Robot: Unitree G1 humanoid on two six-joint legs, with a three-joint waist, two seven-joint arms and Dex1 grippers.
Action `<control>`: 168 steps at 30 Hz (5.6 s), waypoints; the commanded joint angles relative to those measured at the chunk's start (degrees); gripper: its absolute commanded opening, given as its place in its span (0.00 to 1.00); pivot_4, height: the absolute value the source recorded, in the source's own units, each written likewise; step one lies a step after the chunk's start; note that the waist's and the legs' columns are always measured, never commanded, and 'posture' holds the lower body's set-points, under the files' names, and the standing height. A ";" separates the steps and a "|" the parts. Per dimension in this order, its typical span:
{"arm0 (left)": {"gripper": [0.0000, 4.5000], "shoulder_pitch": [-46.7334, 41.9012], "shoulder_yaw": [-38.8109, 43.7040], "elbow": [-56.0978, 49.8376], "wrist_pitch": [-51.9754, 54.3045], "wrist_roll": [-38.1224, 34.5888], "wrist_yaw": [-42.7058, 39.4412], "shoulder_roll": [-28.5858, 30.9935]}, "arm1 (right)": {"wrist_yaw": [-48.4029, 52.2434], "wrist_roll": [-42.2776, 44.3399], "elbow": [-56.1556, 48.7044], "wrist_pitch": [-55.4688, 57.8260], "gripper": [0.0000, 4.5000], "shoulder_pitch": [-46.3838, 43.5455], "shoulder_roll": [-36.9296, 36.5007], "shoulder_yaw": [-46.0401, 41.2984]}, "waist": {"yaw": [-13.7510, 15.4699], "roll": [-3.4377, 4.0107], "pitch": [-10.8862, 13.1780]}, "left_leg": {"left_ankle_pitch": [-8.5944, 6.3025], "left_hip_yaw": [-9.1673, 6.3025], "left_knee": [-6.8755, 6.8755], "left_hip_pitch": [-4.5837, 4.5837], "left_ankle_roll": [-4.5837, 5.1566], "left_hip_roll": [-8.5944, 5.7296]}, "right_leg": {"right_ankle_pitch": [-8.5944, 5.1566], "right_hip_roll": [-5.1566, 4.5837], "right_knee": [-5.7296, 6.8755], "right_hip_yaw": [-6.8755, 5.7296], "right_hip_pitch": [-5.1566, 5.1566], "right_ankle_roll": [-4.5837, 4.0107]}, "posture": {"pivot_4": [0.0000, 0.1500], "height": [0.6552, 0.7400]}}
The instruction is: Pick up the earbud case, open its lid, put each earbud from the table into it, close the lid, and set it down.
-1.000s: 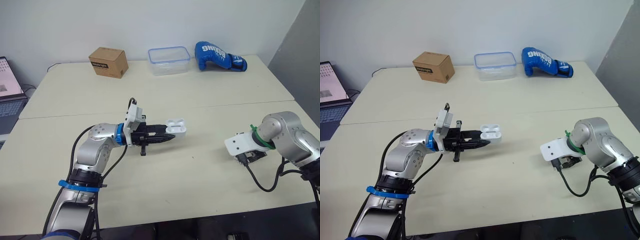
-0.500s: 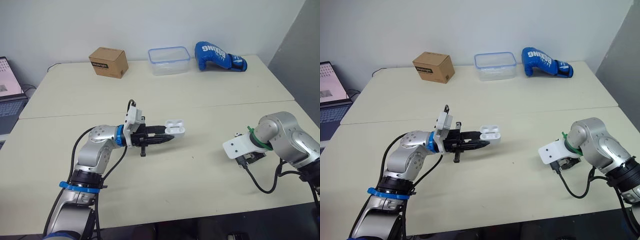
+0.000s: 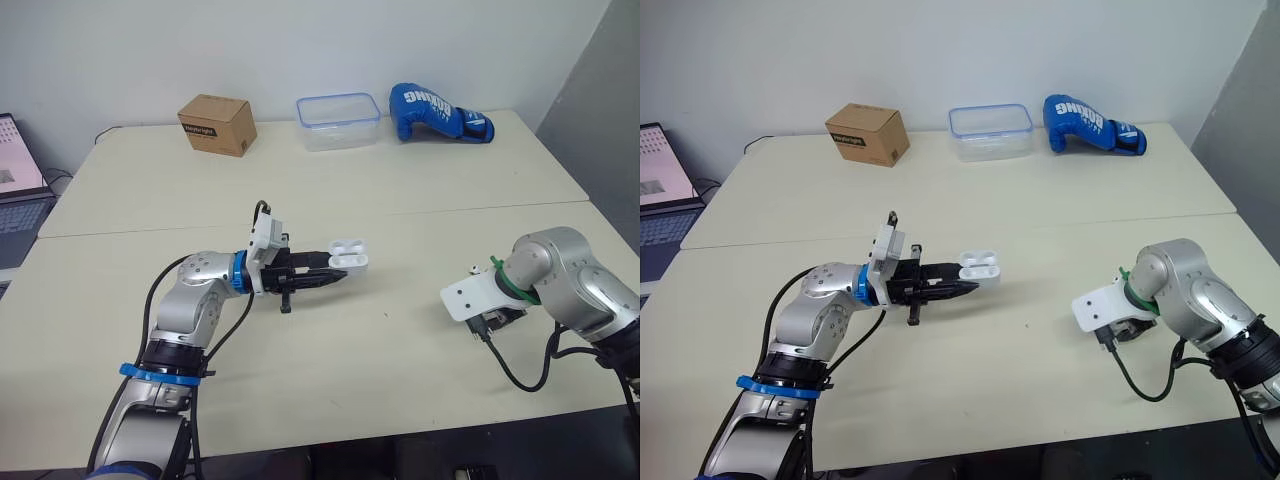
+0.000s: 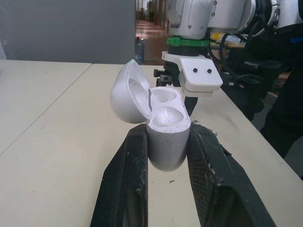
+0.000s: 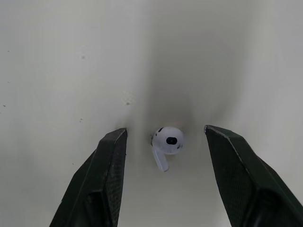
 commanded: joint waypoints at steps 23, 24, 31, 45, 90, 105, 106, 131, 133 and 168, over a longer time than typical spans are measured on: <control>0.17 0.12 0.45 -2.71 0.04 -0.50 1.15 0.11 | 3.37 -5.25 -0.61 0.31 0.47 -1.66 0.35 1.21 | 0.00 -0.01 -0.01 | 0.00 0.00 0.02 0.02 0.00 0.00 | 0.00 0.00 0.01 0.01 0.02 0.00 | 1.00 0.89; 0.17 0.12 0.42 -2.76 0.08 -0.51 1.22 0.10 | 3.47 -5.29 -0.71 0.44 0.47 -1.63 0.44 1.26 | -0.01 -0.01 -0.01 | 0.00 0.00 0.02 0.02 0.00 0.00 | 0.00 0.00 0.01 0.00 0.02 0.00 | 1.00 0.89; 0.17 0.11 0.38 -3.21 0.45 -0.54 1.46 0.18 | 3.94 -4.78 -2.21 1.82 0.21 -1.44 1.02 1.64 | 0.00 -0.01 -0.01 | 0.00 0.01 0.02 0.02 0.00 0.00 | 0.00 0.00 0.01 0.01 0.02 0.00 | 1.00 0.89; 0.17 -0.02 0.33 -3.40 0.74 -0.29 1.49 0.19 | 3.94 -4.94 -3.92 4.15 0.09 -1.57 0.96 1.94 | 0.00 -0.01 -0.01 | 0.00 0.00 0.02 0.02 0.00 0.01 | 0.00 0.01 0.01 0.01 0.01 0.00 | 1.00 0.89; 0.17 -6.16 2.32 8.48 -3.42 1.28 2.42 -2.15 | -54.44 42.05 -34.62 71.17 0.09 1.23 60.22 -43.54 | -0.29 0.13 -0.09 | 0.01 -0.21 -0.02 0.02 -0.02 -0.04 | 0.01 0.01 0.16 -0.01 -0.08 -0.01 | 1.00 0.89; 0.17 -7.82 2.85 7.26 -1.17 0.53 4.88 -3.73 | -66.88 43.37 -31.83 63.14 0.09 3.27 61.13 -35.97 | -0.39 0.13 -0.09 | 0.01 -0.20 -0.03 0.02 -0.02 -0.04 | 0.01 0.01 0.15 0.00 -0.09 -0.01 | 1.00 0.89; 0.17 -7.87 2.92 6.90 -0.81 0.47 5.30 -3.86 | -67.36 43.47 -31.70 62.77 0.09 3.47 61.08 -35.56 | -0.39 0.13 -0.09 | 0.01 -0.21 -0.03 0.02 -0.01 -0.04 | 0.01 0.01 0.15 0.00 -0.09 -0.01 | 1.00 0.89; 0.17 -6.56 3.67 -2.12 -0.94 0.12 15.79 -6.76 | -76.08 45.91 -31.11 61.53 0.09 4.14 59.45 -30.63 | -0.49 0.13 -0.09 | 0.01 -0.20 -0.06 0.02 -0.02 -0.04 | 0.01 0.02 0.12 0.02 -0.10 -0.01 | 1.00 0.89; 0.17 -6.30 3.63 -2.67 -0.76 -0.07 15.93 -6.80 | -76.12 46.34 -31.25 61.75 0.17 4.07 58.76 -30.17 | -0.49 0.13 -0.09 | 0.01 -0.20 -0.07 0.02 -0.01 -0.03 | 0.01 0.01 0.12 0.02 -0.10 -0.01 | 1.00 0.89; 0.17 -4.78 4.71 -0.05 8.40 -7.12 3.02 0.21 | -47.28 71.42 -22.38 57.26 0.62 -1.79 12.10 -44.48 | -0.15 0.12 -0.06 | -0.03 -0.14 -0.10 0.02 0.07 -0.01 | 0.00 0.05 -0.02 -0.06 0.03 0.00 | 1.00 0.89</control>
